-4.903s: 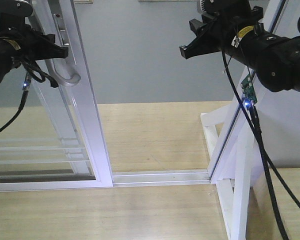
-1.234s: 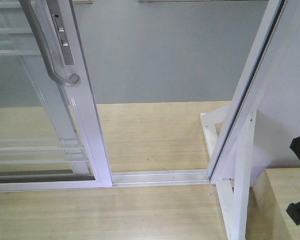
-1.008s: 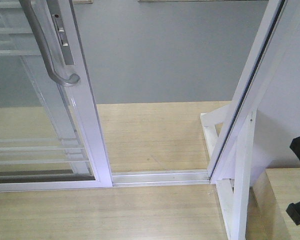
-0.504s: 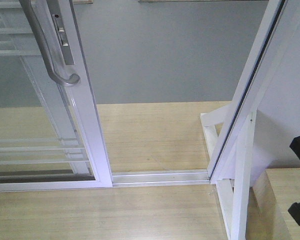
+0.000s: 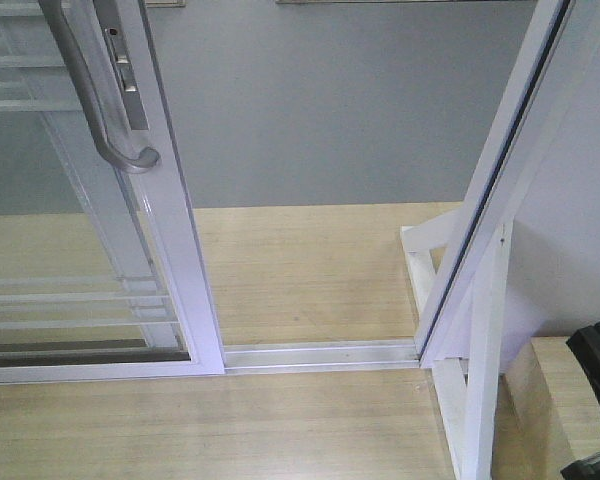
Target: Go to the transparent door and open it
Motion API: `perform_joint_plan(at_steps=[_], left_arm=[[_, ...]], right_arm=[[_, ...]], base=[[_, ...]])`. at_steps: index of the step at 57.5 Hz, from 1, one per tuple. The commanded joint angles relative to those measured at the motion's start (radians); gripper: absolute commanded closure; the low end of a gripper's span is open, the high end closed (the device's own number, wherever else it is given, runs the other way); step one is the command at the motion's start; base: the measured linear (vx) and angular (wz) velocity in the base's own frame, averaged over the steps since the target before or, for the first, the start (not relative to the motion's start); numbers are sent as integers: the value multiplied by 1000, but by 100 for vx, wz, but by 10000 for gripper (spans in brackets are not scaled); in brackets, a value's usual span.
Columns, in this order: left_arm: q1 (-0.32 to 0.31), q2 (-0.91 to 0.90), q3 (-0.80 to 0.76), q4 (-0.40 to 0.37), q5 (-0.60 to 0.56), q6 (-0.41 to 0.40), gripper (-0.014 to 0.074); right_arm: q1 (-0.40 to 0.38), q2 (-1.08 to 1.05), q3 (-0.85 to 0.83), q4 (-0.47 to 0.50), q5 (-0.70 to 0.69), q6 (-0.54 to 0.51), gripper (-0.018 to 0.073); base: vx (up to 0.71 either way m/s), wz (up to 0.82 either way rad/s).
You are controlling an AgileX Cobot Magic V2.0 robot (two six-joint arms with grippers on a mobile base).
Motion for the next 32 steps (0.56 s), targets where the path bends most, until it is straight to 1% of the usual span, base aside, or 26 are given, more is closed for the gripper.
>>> perform_joint_plan(at_steps=[1,32], left_arm=[[-8,-5,17,-3,-76,-3,603],[-8,-5,17,-3,-76,-3,603]], right_arm=[[-4,-15,5,-1,-74,3,564],[-4,-15,5,-1,-73,0,564]], base=[[0,0],[0,0]])
